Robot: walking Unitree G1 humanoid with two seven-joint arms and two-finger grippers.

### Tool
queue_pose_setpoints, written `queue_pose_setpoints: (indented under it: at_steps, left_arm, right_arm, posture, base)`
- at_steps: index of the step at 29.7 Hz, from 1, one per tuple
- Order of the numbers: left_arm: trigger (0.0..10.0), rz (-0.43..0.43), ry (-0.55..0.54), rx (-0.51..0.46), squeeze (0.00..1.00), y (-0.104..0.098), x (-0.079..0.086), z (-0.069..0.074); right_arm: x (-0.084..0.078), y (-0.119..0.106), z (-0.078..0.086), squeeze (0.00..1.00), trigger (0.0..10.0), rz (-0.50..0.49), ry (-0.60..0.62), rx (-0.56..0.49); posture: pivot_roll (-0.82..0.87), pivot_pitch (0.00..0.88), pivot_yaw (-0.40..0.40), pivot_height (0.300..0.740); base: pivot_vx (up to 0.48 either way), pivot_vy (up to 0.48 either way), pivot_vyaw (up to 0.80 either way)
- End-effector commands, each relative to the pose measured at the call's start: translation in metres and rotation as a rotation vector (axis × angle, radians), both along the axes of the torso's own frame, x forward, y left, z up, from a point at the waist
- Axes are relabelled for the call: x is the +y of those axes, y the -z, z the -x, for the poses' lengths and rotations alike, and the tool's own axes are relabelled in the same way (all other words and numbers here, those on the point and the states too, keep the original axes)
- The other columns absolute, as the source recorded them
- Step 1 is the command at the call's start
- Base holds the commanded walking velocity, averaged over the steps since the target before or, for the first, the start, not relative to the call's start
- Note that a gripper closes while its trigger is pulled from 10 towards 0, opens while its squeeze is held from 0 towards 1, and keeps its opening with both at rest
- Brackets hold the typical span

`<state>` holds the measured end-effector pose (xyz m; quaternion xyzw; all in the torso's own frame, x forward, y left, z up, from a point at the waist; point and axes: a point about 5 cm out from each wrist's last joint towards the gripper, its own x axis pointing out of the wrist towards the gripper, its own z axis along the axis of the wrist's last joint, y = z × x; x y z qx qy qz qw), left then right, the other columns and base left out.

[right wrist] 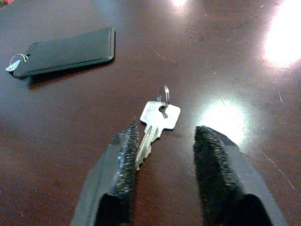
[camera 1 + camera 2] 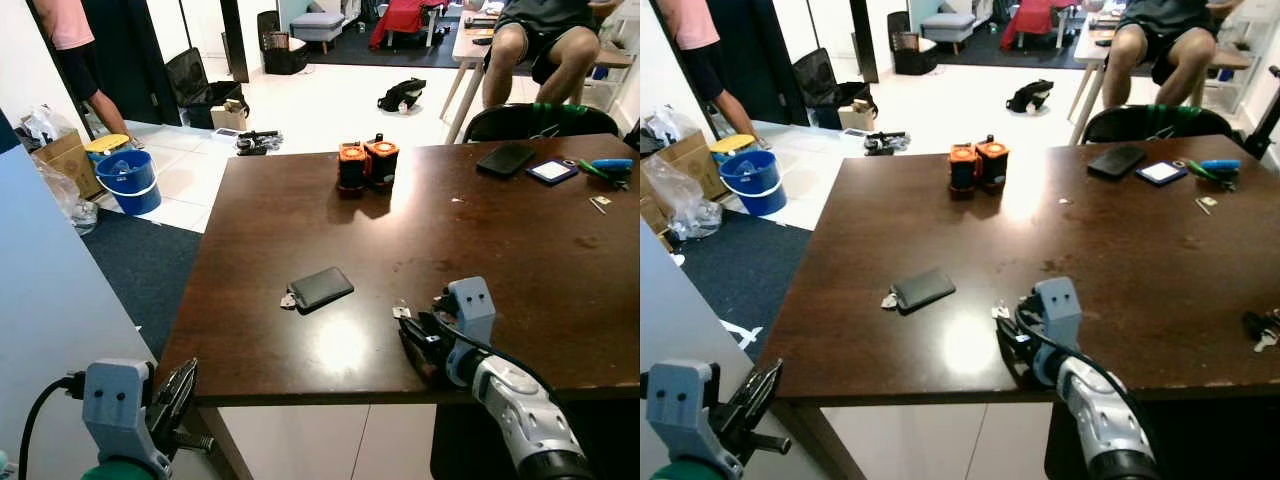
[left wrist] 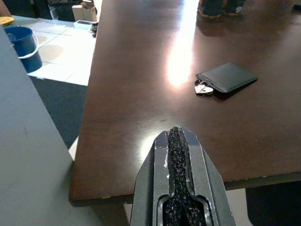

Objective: Hang keys on a hook

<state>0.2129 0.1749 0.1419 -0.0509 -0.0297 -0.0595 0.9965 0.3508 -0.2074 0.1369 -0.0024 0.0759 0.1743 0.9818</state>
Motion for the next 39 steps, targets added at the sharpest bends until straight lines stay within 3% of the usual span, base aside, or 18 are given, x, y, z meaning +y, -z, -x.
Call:
queue_pose_setpoints:
  at_steps: [1,5,6,7,8,17,19,20,21,24,27,29,33,34,36,37,38,39]
  left_arm:
    - [10.0,-0.009,-0.004,0.025,0.00,0.004,0.002,0.002]
    - [10.0,-0.008,0.001,0.024,0.00,0.004,0.001,0.002]
    - [10.0,-0.008,0.003,0.024,0.00,0.004,0.001,0.001]
    - [10.0,-0.008,0.003,0.024,0.00,0.004,0.001,0.001]
    - [10.0,-0.008,0.005,0.023,0.00,0.004,0.001,0.001]
    - [10.0,-0.016,0.009,0.026,0.00,0.004,0.001,0.003]
    - [10.0,-0.016,0.010,0.026,0.00,0.004,0.001,0.003]
    - [10.0,-0.016,0.011,0.027,0.00,0.003,0.001,0.003]
    - [10.0,-0.015,0.011,0.027,0.00,0.003,0.001,0.003]
    - [10.0,-0.015,0.013,0.028,0.00,0.003,0.000,0.003]
    - [10.0,-0.014,0.013,0.030,0.00,0.004,0.000,0.003]
    - [10.0,-0.014,0.011,0.030,0.00,0.003,0.001,0.004]
    - [10.0,-0.015,0.010,0.030,0.00,0.003,0.001,0.004]
    - [10.0,-0.015,0.010,0.030,0.00,0.003,0.001,0.004]
    - [10.0,-0.015,0.010,0.030,0.00,0.003,0.001,0.004]
    - [10.0,-0.014,0.011,0.030,0.00,0.003,0.001,0.004]
    - [10.0,-0.014,0.011,0.030,0.00,0.003,0.001,0.004]
    - [10.0,-0.014,0.010,0.029,0.00,0.003,0.001,0.004]
  right_arm:
    - [0.001,0.007,0.003,1.00,10.0,-0.004,-0.008,0.026]
    - [0.003,0.011,0.002,1.00,10.0,-0.008,0.010,0.027]
    - [0.005,0.012,0.002,0.57,10.0,-0.011,0.015,0.027]
    - [0.005,0.012,0.002,0.57,10.0,-0.011,0.015,0.027]
    - [0.011,0.013,0.000,0.00,10.0,-0.021,0.013,0.023]
    - [0.034,0.016,-0.007,0.00,10.0,-0.008,-0.051,0.055]
    - [0.035,0.018,-0.006,0.00,8.6,0.000,-0.056,0.065]
    - [0.036,0.020,-0.006,0.00,4.4,0.012,-0.064,0.078]
    - [0.036,0.021,-0.006,0.00,3.0,0.017,-0.069,0.086]
    - [0.038,0.024,-0.005,0.00,3.0,0.027,-0.078,0.101]
    - [0.039,0.028,-0.004,0.00,5.3,0.038,-0.086,0.116]
    - [0.039,0.029,-0.003,0.00,8.3,0.046,-0.091,0.124]
    - [0.040,0.030,-0.004,0.00,8.4,0.052,-0.097,0.128]
    - [0.040,0.030,-0.004,0.00,6.4,0.056,-0.103,0.128]
    - [0.040,0.030,-0.004,0.00,6.4,0.059,-0.108,0.128]
    - [0.041,0.030,-0.004,0.00,3.5,0.060,-0.114,0.129]
    - [0.041,0.030,-0.004,0.00,3.5,0.060,-0.117,0.129]
    - [0.042,0.030,-0.004,0.00,0.0,0.060,-0.123,0.129]
  posture:
    - [-0.03,0.083,0.184,0.740]
    - [-0.03,0.083,0.184,0.740]
    - [-0.03,0.083,0.184,0.740]
    - [-0.03,0.083,0.184,0.740]
    - [-0.02,0.077,0.189,0.740]
    - [-0.01,0.072,0.186,0.740]
    - [-0.01,0.072,0.186,0.740]
    - [-0.01,0.078,0.187,0.740]
    - [-0.01,0.078,0.187,0.740]
    - [-0.01,0.078,0.187,0.740]
    - [-0.01,0.078,0.187,0.740]
    - [-0.01,0.088,0.188,0.740]
    - [-0.01,0.088,0.188,0.740]
    - [-0.01,0.088,0.188,0.740]
    - [-0.01,0.091,0.188,0.740]
    - [-0.01,0.091,0.188,0.740]
    - [-0.01,0.091,0.188,0.740]
    - [0.00,0.096,0.187,0.740]
  base:
    - [0.000,0.000,0.00]
    - [0.000,0.000,0.00]
    - [0.000,0.000,0.00]
    - [0.000,0.000,0.00]
    - [0.000,0.000,0.00]
    - [0.000,0.000,0.00]
    - [0.000,0.000,0.00]
    - [0.000,0.000,0.00]
    - [0.000,0.000,0.00]
    - [0.000,0.000,0.00]
    - [0.000,0.000,0.00]
    - [0.000,0.000,0.00]
    - [0.000,0.000,0.00]
    - [0.000,0.000,0.00]
    - [0.000,0.000,0.00]
    - [0.000,0.000,0.00]
    - [0.000,0.000,0.00]
    - [0.000,0.000,0.00]
